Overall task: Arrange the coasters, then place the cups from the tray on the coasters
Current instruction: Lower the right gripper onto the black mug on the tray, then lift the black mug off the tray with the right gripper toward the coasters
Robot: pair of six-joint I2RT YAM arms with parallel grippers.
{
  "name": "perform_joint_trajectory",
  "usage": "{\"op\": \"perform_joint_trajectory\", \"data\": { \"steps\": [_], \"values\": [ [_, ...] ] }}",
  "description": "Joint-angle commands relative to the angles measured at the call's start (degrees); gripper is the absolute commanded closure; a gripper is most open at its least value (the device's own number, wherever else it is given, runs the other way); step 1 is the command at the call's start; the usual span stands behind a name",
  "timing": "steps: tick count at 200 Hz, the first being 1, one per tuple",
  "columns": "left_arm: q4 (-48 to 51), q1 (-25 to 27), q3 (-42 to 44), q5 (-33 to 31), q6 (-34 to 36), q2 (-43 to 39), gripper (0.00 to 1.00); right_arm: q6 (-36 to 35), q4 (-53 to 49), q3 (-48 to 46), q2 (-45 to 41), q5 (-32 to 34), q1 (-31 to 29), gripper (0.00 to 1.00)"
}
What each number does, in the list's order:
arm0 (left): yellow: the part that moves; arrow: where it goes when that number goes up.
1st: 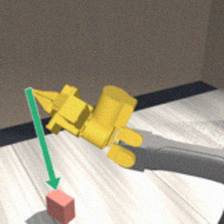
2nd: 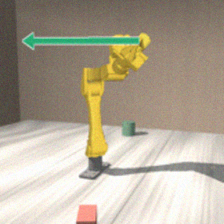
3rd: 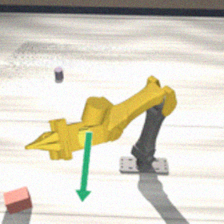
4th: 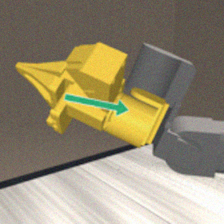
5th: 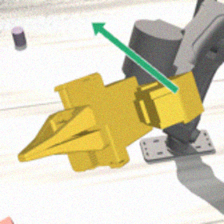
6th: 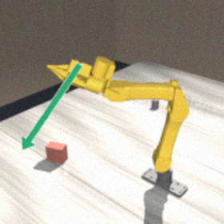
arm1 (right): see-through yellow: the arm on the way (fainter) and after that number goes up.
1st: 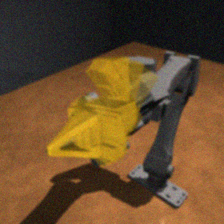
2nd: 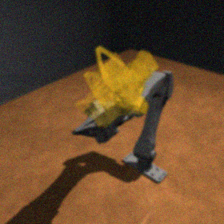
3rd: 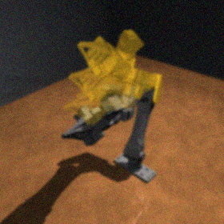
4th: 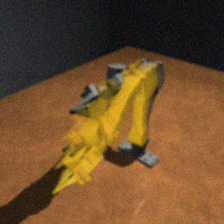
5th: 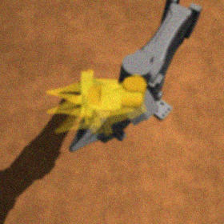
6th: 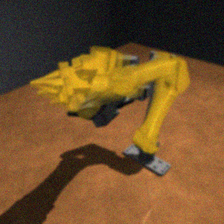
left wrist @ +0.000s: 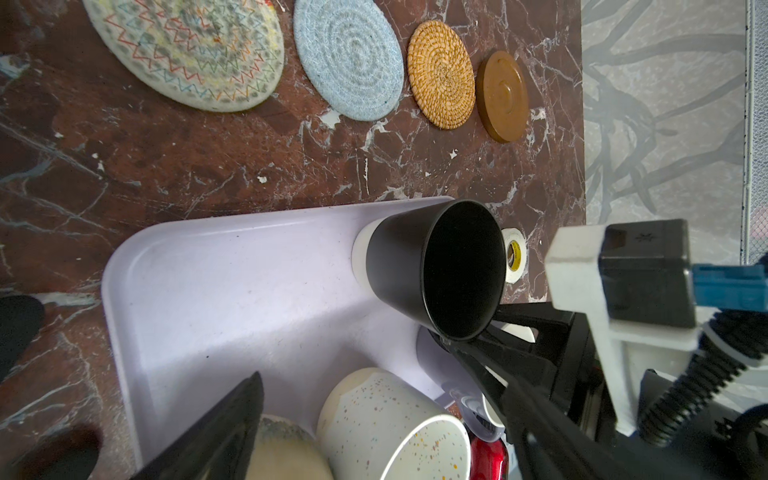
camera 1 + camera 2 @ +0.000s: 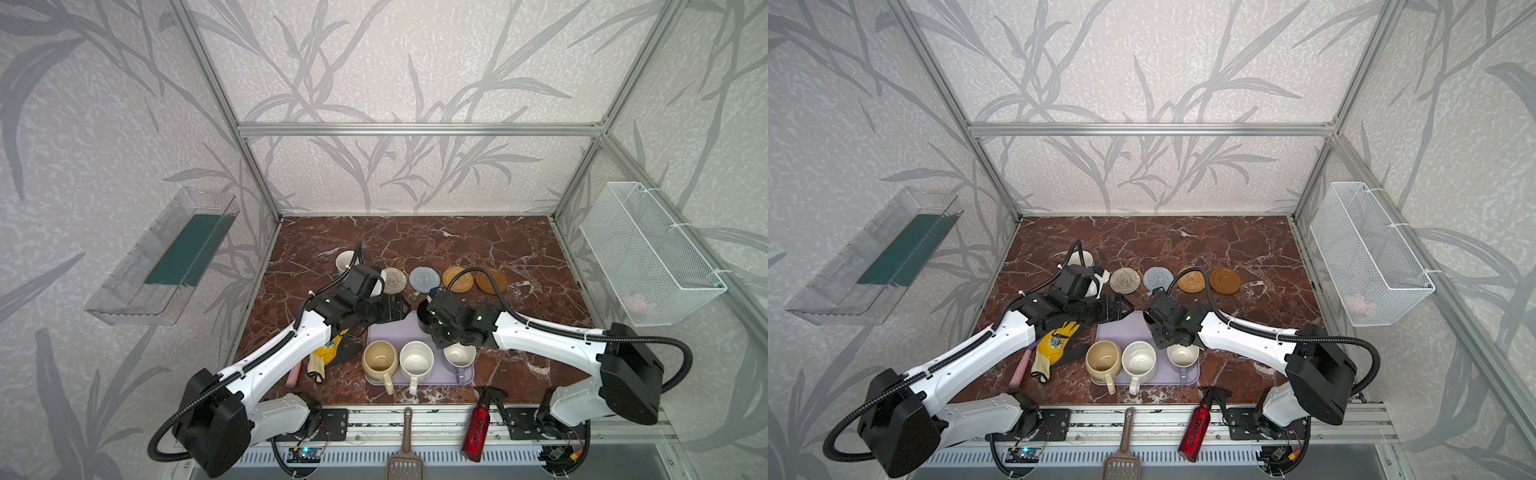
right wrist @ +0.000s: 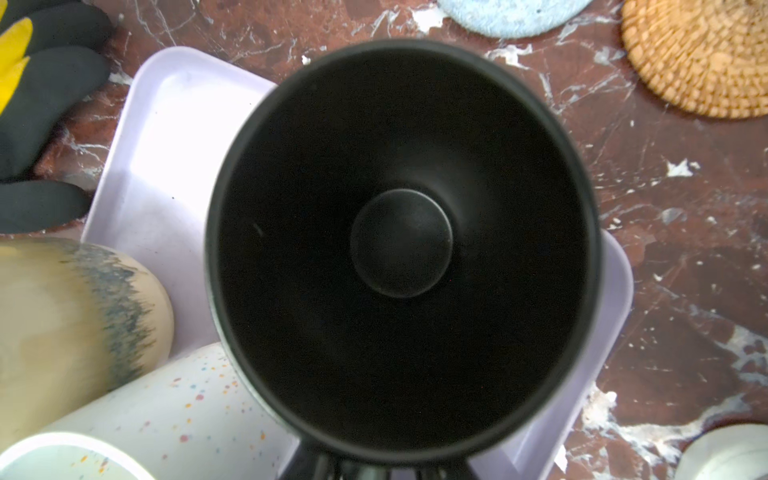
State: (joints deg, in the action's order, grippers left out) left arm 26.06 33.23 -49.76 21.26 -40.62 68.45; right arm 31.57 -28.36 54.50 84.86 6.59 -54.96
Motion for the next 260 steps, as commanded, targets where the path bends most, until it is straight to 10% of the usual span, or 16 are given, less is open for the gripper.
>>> {"op": "perform_joint_trajectory", "data": {
  "steps": [1,260],
  "values": [
    [-1.05,0.16,0.27,-0.34,-0.68,-1.21,0.07,0.42,1.69,0.94,0.83,0.10,-0.57,0.76],
    [-2.99,0.08,-0.19,-2.87,-2.67,-6.55,0.08,1.22,-0.34,3.69,-6.61,2.36,-0.68,1.00]
  ]
}}
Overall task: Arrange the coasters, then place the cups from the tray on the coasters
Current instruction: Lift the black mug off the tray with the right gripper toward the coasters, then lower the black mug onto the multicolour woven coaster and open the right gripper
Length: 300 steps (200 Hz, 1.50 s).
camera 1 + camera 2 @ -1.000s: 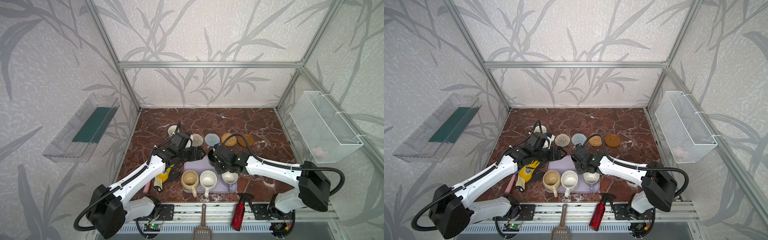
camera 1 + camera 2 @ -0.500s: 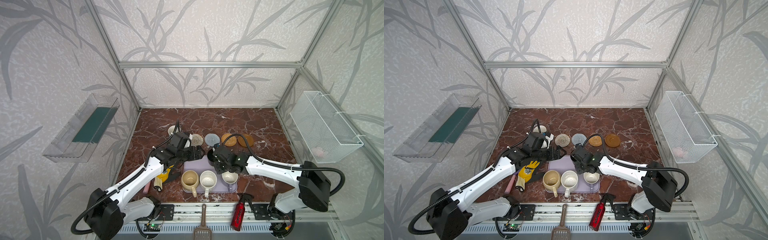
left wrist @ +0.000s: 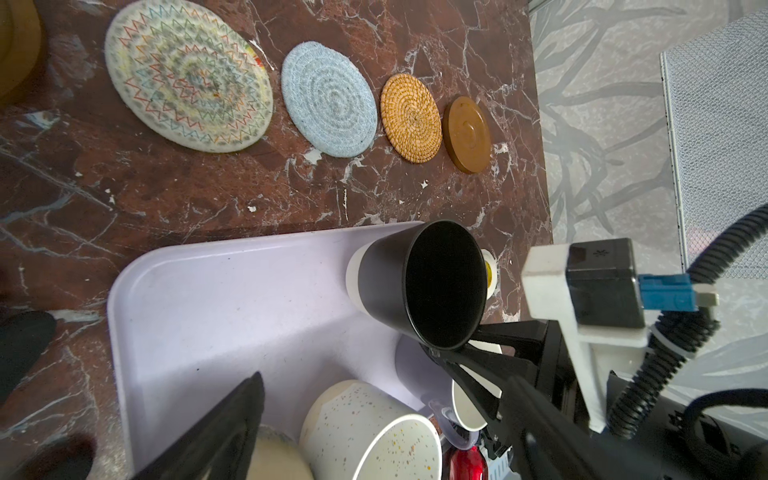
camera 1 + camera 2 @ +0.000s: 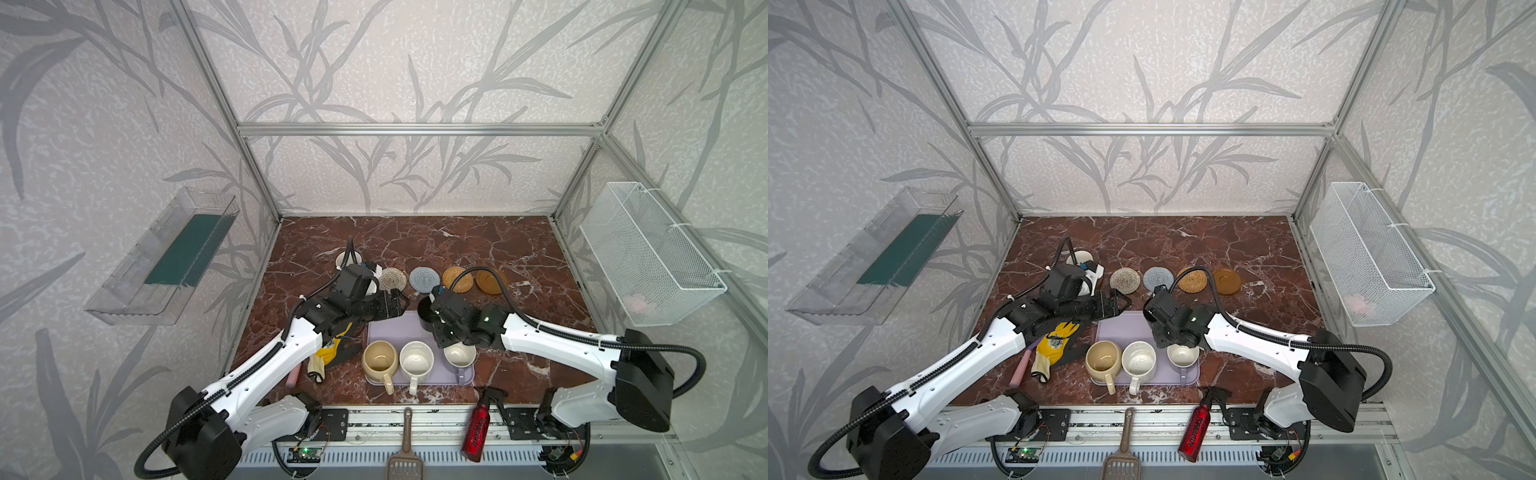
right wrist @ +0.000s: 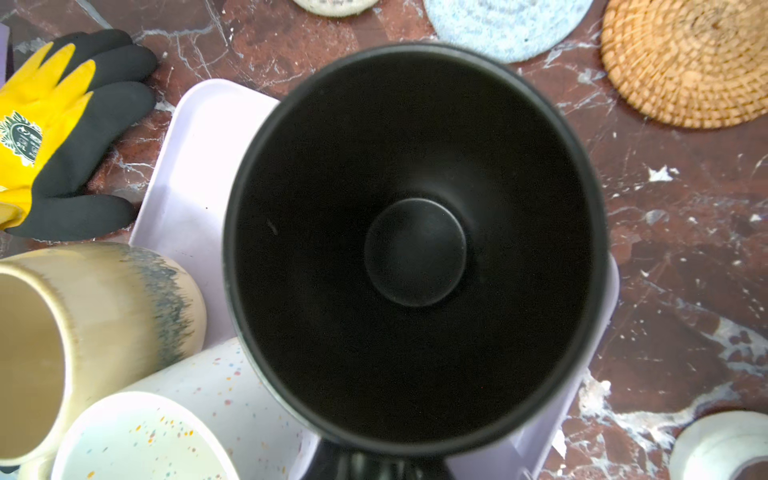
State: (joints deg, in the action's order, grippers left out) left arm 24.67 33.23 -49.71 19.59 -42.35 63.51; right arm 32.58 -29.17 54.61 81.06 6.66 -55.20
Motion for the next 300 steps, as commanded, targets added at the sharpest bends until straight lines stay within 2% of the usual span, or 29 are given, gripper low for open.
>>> {"op": "perform_joint_trajectory", "data": {
  "steps": [1,50,95,138,180,227,247,272,300],
  "values": [
    [-1.57,0.08,-0.26,-1.26,-0.92,-1.62,0.08,0.21,0.40,3.62,-2.82,2.30,-0.44,1.00],
    [0.22,-0.08,-3.06,-3.25,-0.01,-2.08,0.10,0.46,-0.96,6.33,-4.67,2.97,-0.43,1.00],
    [1.48,-0.72,-4.36,-5.37,0.67,-2.00,0.02,-0.31,0.12,8.73,-3.37,5.20,-0.30,1.00],
    [5.74,-3.37,-8.35,-8.92,2.40,-0.07,0.03,-0.28,-1.03,15.56,3.19,5.15,0.52,1.00],
    [2.90,-10.01,-8.44,-3.04,1.39,0.22,0.06,0.95,-3.00,25.16,12.70,3.79,1.67,1.00],
    [3.75,-12.51,-10.08,-3.31,1.87,1.89,0.06,3.22,-1.85,32.96,21.49,2.78,3.20,1.00],
    [-0.64,-13.82,-7.45,-3.06,-1.16,0.67,0.08,3.49,-1.77,36.30,24.77,4.53,3.31,1.00],
    [-0.07,-15.09,-6.98,-4.30,-1.95,0.74,0.09,9.68,-0.75,39.14,28.94,5.74,4.09,1.00],
    [-0.05,-16.50,-6.71,-3.01,-2.39,1.26,0.10,10.95,-0.93,43.63,33.33,6.91,4.44,1.00]
  ]
}}
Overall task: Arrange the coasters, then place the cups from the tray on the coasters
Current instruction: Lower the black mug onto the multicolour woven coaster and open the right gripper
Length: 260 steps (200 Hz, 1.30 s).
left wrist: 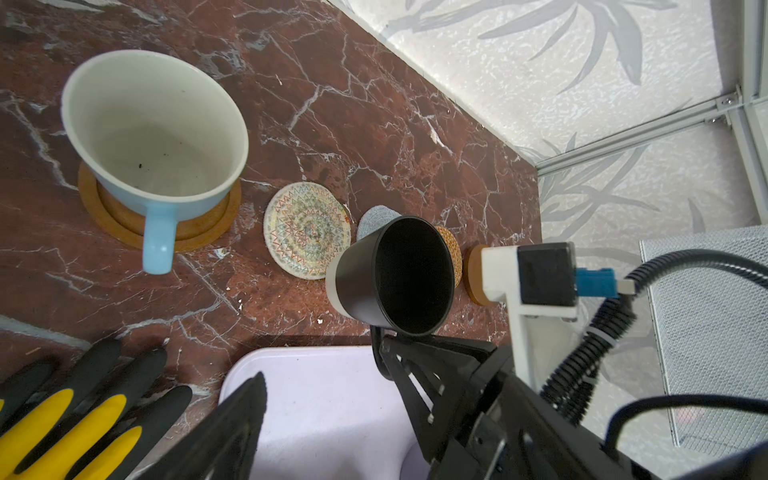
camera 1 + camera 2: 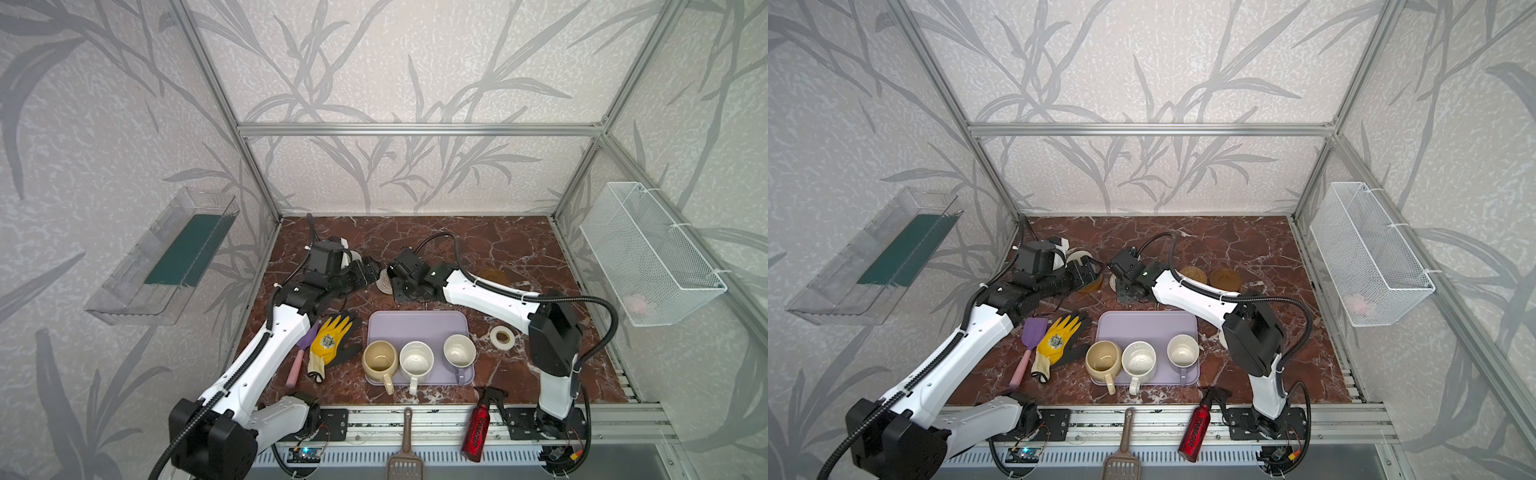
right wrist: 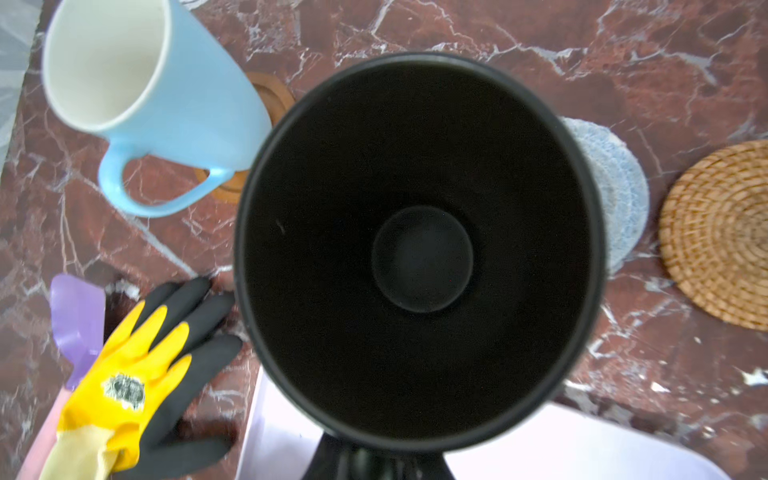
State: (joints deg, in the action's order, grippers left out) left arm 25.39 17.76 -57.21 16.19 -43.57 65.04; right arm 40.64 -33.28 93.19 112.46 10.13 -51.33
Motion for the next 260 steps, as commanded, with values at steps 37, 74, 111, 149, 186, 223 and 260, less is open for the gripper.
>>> {"op": "perform_joint_trajectory", "data": {
  "steps": [37,74,111,149,186,223,260],
  "values": [
    [-2.80,-1.66,2.94,0.86,-2.45,-0.04,0.12,3.28,6.02,8.09,4.60,4.84,0.53,1.00],
    [-4.38,-1.76,4.67,1.71,-3.63,0.26,0.13,2.40,9.25,9.14,6.52,6.28,0.62,1.00],
    [-3.90,-2.22,4.99,1.29,-3.35,0.36,0.14,2.40,6.65,12.69,10.02,4.74,0.80,1.00],
    [-4.26,-2.73,5.60,0.99,-3.45,0.97,0.14,0.81,5.19,14.79,12.20,4.10,0.88,1.00],
    [-5.25,-2.99,7.00,1.10,-4.40,0.70,0.14,0.23,5.40,14.47,13.12,3.69,0.88,1.00],
    [-4.79,-2.98,7.33,0.92,-4.38,-0.06,0.15,0.83,4.74,12.83,13.27,1.81,0.79,1.00],
    [-4.76,-2.99,7.77,1.44,-4.59,-0.34,0.15,1.38,5.37,9.36,12.54,1.91,0.71,1.00]
  ]
}}
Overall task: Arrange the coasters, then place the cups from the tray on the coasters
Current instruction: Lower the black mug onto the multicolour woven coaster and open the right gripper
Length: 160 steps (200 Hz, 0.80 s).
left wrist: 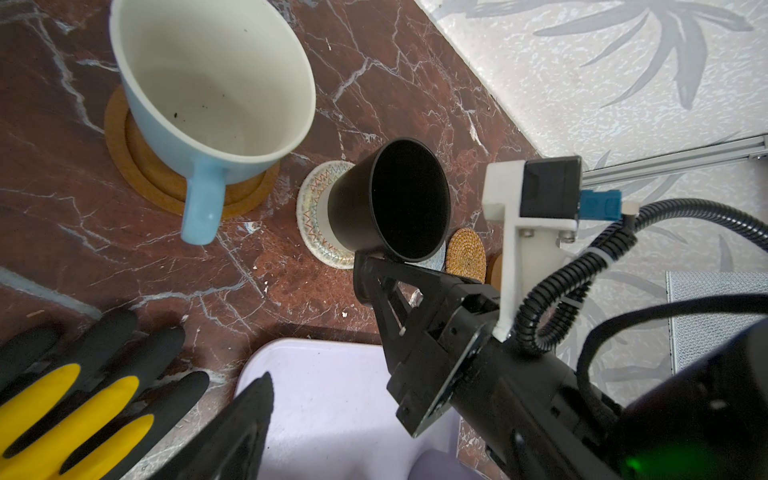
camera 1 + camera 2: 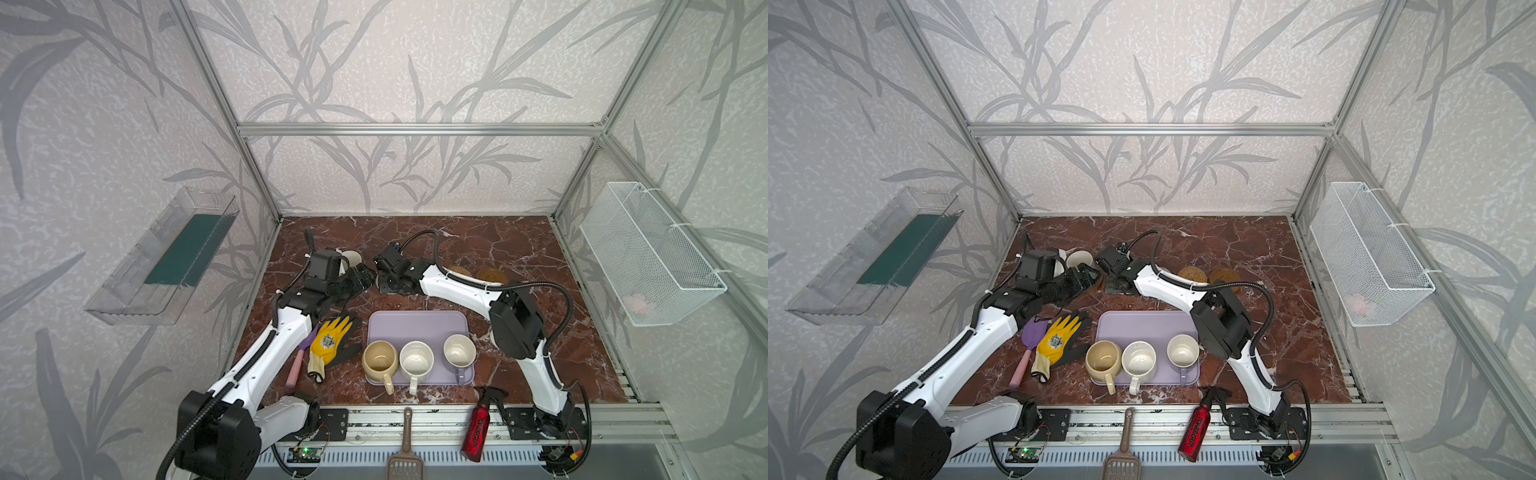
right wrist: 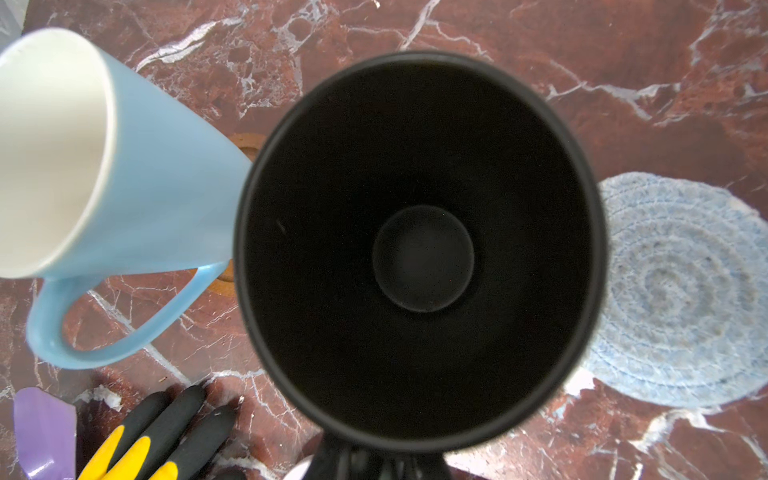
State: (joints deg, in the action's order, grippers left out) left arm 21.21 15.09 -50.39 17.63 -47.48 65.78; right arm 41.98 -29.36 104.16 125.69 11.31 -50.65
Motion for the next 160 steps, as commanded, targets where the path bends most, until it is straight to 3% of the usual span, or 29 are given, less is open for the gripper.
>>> {"op": "perform_joint_trajectory", "data": {
  "steps": [1,29,87,112,137,160],
  "values": [
    [-0.57,-0.32,0.97,0.02,-0.68,-1.09,0.15,0.09,1.44,-1.69,-0.69,0.73,0.03,1.00],
    [-0.93,-0.33,1.65,-0.09,-0.80,-1.62,0.15,-0.03,1.24,-2.82,-1.52,1.28,0.03,1.00],
    [-0.10,-0.41,1.27,-0.92,-0.35,-2.56,0.14,-1.24,1.26,-2.12,-1.81,-1.91,0.28,0.60],
    [0.47,-0.41,1.30,-1.06,-0.06,-2.98,0.14,-1.32,1.43,-1.94,-2.08,-3.00,0.29,0.49],
    [1.02,-0.41,1.25,-1.15,0.31,-3.37,0.14,-1.02,0.81,-1.90,-2.87,-3.31,0.29,0.22],
    [1.97,-0.39,0.94,-0.88,0.88,-3.63,0.11,-0.93,0.28,-2.35,-4.45,-3.31,0.30,0.16]
  ]
}}
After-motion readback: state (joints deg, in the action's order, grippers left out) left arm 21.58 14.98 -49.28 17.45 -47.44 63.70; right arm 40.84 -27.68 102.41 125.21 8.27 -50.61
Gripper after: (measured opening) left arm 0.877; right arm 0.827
